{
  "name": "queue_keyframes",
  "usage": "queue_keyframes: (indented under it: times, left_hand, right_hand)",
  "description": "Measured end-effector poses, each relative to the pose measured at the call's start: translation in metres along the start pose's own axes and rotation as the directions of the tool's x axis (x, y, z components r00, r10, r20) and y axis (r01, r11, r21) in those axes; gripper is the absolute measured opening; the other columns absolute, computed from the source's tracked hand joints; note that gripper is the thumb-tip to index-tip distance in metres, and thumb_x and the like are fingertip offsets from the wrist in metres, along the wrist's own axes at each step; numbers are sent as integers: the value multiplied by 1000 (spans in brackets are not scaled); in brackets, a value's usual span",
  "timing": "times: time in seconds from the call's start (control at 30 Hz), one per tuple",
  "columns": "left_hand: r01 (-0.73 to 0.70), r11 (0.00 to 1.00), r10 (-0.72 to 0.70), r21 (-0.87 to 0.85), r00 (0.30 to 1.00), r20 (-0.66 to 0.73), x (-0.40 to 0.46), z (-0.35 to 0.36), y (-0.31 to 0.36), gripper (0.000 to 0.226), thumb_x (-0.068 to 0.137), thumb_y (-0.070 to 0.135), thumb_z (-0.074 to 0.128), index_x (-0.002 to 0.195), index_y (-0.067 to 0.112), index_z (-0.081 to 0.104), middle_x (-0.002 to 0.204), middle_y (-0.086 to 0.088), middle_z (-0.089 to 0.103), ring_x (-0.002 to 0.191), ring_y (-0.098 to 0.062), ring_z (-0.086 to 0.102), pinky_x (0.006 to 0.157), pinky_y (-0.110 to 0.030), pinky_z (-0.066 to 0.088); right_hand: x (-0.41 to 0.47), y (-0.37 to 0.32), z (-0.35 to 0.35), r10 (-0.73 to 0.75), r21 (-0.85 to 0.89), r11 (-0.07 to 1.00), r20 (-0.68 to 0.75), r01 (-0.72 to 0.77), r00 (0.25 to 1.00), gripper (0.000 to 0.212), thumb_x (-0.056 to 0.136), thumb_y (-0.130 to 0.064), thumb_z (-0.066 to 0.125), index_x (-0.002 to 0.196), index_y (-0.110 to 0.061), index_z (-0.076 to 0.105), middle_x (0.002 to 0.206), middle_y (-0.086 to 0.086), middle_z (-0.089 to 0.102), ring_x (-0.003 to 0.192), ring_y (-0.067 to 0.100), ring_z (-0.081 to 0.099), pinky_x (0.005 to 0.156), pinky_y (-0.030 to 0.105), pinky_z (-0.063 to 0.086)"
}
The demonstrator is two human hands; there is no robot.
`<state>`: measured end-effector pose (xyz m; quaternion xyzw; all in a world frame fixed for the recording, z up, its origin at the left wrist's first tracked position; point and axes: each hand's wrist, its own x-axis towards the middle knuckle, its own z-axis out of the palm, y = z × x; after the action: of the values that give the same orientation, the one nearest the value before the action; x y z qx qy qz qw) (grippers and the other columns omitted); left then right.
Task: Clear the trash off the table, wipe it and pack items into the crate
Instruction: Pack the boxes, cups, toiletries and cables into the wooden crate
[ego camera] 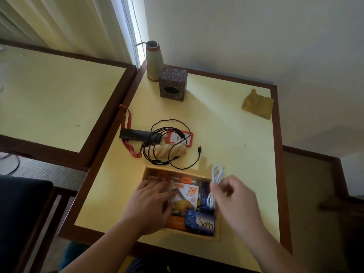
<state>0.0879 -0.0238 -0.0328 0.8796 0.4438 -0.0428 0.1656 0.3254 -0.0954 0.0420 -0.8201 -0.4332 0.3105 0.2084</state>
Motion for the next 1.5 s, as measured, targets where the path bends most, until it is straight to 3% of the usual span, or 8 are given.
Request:
queue_keyframes:
  times: [0.27,0.47,0.7,0.93,1.07,1.17,1.27,1.5]
  left_hand:
    - [-35,999,35,-10,999,-14,-2,-2,-3,47,93,59,51,134,44,67,143,13,65,134,-12,58,118,-30,22]
    - [-62,997,60,-54,998,-27,-2,0,-5,53,97,58,41,142,42,62,158,11,51,145,-11,45,122,-35,22]
    - [-112,989,98,-99,986,-136,-4,8,-10,39,95,53,48,120,39,74,138,16,64,129,-6,57,113,-34,39]
    - [-155,912,34,-379,951,-309,5,-2,-24,20,99,33,67,116,32,76,120,20,64,115,1,50,98,-22,47]
    - [-90,962,-28,-258,908,-418,40,-31,-42,17,98,25,68,115,26,71,106,12,65,101,-9,53,88,-30,50]
    - [52,992,-74,-118,979,-188,88,-59,-53,32,102,33,60,134,29,62,123,6,64,114,-18,54,97,-38,52]
    - [27,987,-39,159,996,77,135,-71,-54,37,102,31,60,139,27,57,130,-1,62,123,-23,53,102,-43,52]
    - [39,961,-121,273,949,290,182,-49,-56,49,91,51,72,130,23,61,119,-6,61,110,-21,51,99,-41,53]
  right_hand:
    - [-29,0,35,-50,-514,854,65,76,997,23,101,-54,44,96,-32,48,95,-10,60,87,11,46,62,27,36]
    - [-24,10,43,36,-529,849,47,-6,998,29,102,-54,46,110,-30,58,98,-10,47,92,11,47,68,27,42]
    - [-34,19,53,40,-507,861,3,-33,999,34,105,-57,38,117,-35,61,93,-12,46,87,7,53,63,20,42]
    - [-28,22,61,75,-503,860,-45,-87,996,37,102,-59,41,116,-37,66,90,-11,49,82,8,58,70,23,55]
    - [-30,24,62,102,-467,876,-58,-118,993,32,103,-58,41,114,-38,63,89,-11,49,81,7,59,67,21,54]
    - [-31,22,59,100,-458,881,-68,-120,993,26,103,-57,45,93,-36,58,84,-11,49,72,5,56,62,21,52]
    - [-28,17,55,116,-449,884,-65,-133,991,30,102,-55,49,79,-34,49,81,-9,50,66,4,52,51,19,36]
    - [-26,22,53,115,-427,895,-49,-125,992,30,102,-53,50,80,-33,47,80,-10,49,63,3,49,49,18,29]
